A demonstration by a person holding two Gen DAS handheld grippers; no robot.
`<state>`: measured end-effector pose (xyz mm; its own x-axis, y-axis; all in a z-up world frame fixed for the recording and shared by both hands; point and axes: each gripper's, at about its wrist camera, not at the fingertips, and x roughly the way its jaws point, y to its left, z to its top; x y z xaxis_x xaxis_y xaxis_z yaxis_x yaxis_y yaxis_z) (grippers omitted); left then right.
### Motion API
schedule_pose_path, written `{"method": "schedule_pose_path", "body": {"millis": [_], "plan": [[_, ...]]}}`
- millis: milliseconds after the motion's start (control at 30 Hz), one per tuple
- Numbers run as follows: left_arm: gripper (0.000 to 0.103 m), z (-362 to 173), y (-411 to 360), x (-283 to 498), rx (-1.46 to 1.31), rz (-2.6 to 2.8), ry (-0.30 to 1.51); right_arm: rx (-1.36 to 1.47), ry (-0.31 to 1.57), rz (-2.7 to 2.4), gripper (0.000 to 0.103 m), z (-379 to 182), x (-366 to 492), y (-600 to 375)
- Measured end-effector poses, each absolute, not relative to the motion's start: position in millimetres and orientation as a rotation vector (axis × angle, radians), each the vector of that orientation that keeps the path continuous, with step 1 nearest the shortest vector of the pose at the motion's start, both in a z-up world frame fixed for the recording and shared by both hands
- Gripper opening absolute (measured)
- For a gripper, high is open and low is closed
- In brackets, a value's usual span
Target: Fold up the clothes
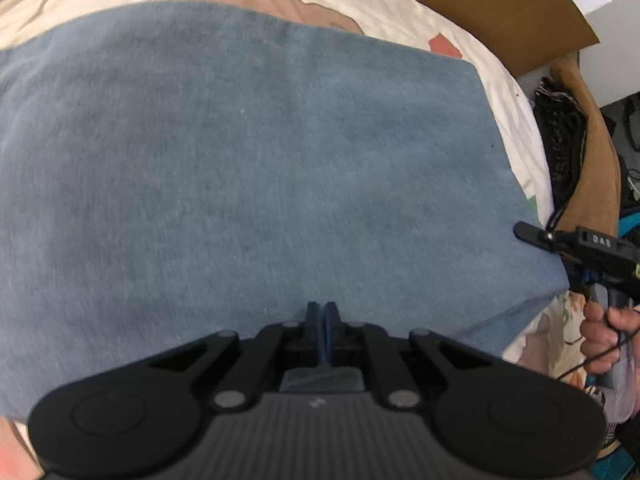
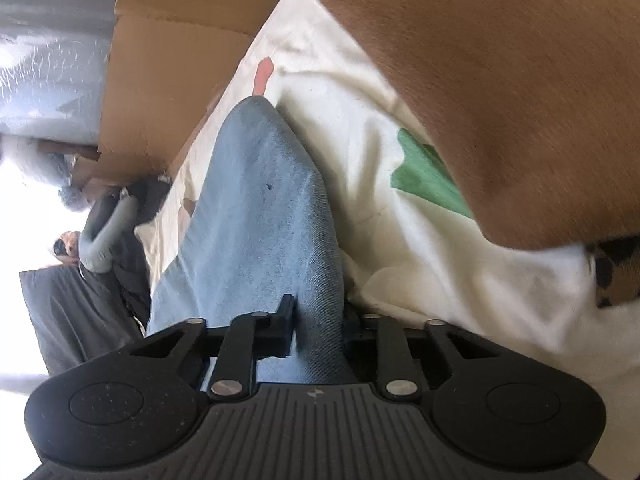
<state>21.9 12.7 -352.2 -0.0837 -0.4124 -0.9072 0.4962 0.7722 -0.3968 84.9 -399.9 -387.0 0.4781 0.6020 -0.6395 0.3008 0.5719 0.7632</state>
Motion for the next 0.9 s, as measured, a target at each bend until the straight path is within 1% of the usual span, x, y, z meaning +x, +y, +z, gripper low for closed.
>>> {"method": "schedule_pose_path", "body": {"millis": [33, 133, 467, 533, 567, 600, 633, 667, 733, 767, 833, 867, 900], "plan": [[0.004, -352.6, 13.7, 20.5, 0.066, -0.758, 1.47, 0.972, 1.112, 0.225, 0.013, -384.2, 86.7, -398.6], [0.004, -353.0, 17.8, 20.6, 0.025, -0.788, 1.476, 0.887, 1.154, 0.213, 0.01, -369.1, 92.6, -390.6], [0.004, -356.5, 38.7, 17.3, -0.1, -0.81, 1.478, 0.687, 1.219, 0.221, 0.006, -289.0, 115.9, -353.1], [0.008, -352.3, 45.8, 18.7, -0.123, -0.803, 1.461, 0.65, 1.228, 0.214, 0.006, -274.0, 118.4, -344.0], [0.012, -349.0, 48.7, 20.3, -0.131, -0.796, 1.449, 0.627, 1.232, 0.211, 0.006, -266.1, 120.0, -338.6], [0.022, -344.9, 52.4, 23.3, -0.151, -0.793, 1.44, 0.606, 1.235, 0.212, 0.006, -257.8, 122.0, -333.0], [0.027, -340.7, 56.3, 26.4, -0.171, -0.791, 1.431, 0.588, 1.233, 0.218, 0.006, -248.8, 124.8, -326.9], [0.029, -333.8, 62.2, 30.6, -0.185, -0.782, 1.405, 0.569, 1.232, 0.226, 0.006, -239.6, 127.8, -320.8], [0.041, -321.9, 80.1, 36.1, -0.191, -0.757, 1.355, 0.525, 1.241, 0.249, 0.006, -220.1, 135.7, -306.9], [0.044, -315.7, 88.7, 40.8, -0.198, -0.735, 1.329, 0.494, 1.249, 0.263, 0.006, -211.8, 138.9, -299.0], [0.056, -306.2, 104.6, 49.8, -0.215, -0.694, 1.282, 0.437, 1.264, 0.29, 0.006, -195.8, 144.6, -283.9], [0.06, -303.3, 113.2, 53.3, -0.227, -0.675, 1.262, 0.418, 1.273, 0.298, 0.006, -189.6, 145.7, -277.8], [0.066, -300.7, 121.9, 56.8, -0.24, -0.656, 1.242, 0.402, 1.281, 0.303, 0.006, -183.8, 146.8, -271.6]]}}
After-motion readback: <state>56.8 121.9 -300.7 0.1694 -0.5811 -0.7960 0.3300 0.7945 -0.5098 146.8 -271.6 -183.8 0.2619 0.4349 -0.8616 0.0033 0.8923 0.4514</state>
